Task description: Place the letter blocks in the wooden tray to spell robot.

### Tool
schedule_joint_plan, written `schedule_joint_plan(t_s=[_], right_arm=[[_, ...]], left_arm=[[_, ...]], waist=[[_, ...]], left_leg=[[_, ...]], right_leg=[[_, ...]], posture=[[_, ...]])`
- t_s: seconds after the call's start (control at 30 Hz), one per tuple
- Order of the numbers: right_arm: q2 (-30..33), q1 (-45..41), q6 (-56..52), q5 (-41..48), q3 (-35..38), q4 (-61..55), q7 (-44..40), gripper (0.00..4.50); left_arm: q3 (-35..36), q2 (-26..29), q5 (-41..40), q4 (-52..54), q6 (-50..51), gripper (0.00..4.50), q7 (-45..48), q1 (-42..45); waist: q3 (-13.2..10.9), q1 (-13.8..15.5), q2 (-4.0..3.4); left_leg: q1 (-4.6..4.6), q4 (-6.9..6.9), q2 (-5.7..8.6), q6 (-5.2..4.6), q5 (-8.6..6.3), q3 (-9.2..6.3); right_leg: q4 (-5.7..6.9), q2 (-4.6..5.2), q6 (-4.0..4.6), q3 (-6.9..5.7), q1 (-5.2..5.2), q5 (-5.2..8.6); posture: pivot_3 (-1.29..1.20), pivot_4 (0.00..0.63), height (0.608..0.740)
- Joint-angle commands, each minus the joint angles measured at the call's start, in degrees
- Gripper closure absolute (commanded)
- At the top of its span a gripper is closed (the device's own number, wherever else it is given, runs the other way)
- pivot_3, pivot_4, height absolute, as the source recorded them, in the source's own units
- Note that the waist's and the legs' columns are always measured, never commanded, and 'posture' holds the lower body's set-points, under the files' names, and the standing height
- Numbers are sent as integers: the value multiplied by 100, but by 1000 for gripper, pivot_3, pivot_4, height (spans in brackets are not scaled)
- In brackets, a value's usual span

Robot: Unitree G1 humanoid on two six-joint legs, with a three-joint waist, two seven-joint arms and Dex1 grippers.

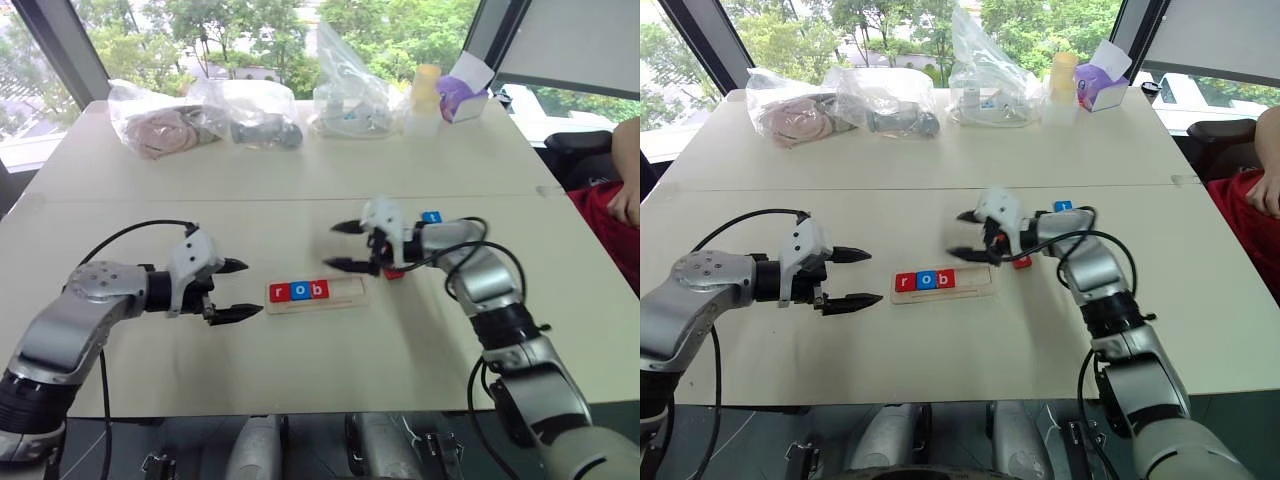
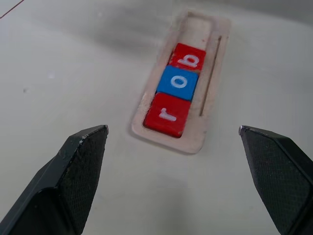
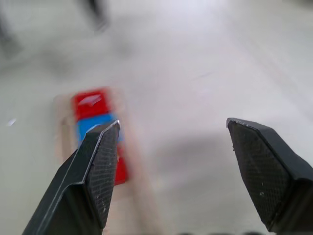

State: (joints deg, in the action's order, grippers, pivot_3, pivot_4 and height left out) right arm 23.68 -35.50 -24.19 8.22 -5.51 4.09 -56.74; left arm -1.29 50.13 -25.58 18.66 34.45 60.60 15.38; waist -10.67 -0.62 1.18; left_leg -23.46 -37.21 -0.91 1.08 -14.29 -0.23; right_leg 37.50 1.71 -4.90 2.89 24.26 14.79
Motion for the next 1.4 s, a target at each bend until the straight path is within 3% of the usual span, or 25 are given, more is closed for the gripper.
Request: schedule_joint_plan(t_s=[0.03,0.23,0.37,0.9,1.0,1.1,1.3,1.4], right_arm=[[-108,601,-1531,80,755,-1432,1371,912],[-699,1561,-3464,-148,912,-3436,3076,912],[-1078,1875,-3698,-477,749,-3449,3957,912],[-1003,1964,-3107,-305,320,-2403,4028,912],[-994,1991,-3091,-262,309,-2379,4012,1859],[-989,1977,-3073,-263,286,-2369,4024,3338],[-1063,1952,-3111,-370,701,-2612,4488,3328],[-1103,2048,-3514,-458,1254,-3037,4939,3328]], left_arm=[[-128,-58,-185,363,25,0,171,256],[-423,-224,-77,240,-48,0,228,675],[-594,-488,27,-254,-125,0,197,993],[-603,-707,295,-456,-261,0,58,930],[-588,-707,311,-436,-289,0,2,847],[-610,-721,349,-449,-342,0,-26,790],[-752,-869,410,-442,-425,0,-1,849],[-939,-1019,401,-340,-427,0,81,984]], waist=[[0,-1,0],[1,-79,-2],[5,-110,-2],[6,-191,0],[7,-189,2],[7,-188,2],[7,-183,2],[7,-146,1]], left_leg=[[-1,0,1,0,0,1],[5,1,1,0,1,6],[7,-2,2,7,6,5],[4,0,4,8,6,4],[5,0,4,8,6,3],[5,0,3,8,6,3],[4,0,3,8,6,4],[2,0,4,8,6,3]], right_leg=[[0,0,0,0,0,0],[2,-18,2,5,4,1],[5,-26,4,5,4,0],[3,-22,2,7,4,0],[3,-22,2,6,3,0],[4,-22,2,7,3,0],[3,-21,2,6,3,0],[3,-19,2,6,4,0]], posture=[[0,150,740],[0,150,740],[0,150,740],[0,150,740],[0,150,740],[0,150,740],[0,150,740],[0,150,740]])
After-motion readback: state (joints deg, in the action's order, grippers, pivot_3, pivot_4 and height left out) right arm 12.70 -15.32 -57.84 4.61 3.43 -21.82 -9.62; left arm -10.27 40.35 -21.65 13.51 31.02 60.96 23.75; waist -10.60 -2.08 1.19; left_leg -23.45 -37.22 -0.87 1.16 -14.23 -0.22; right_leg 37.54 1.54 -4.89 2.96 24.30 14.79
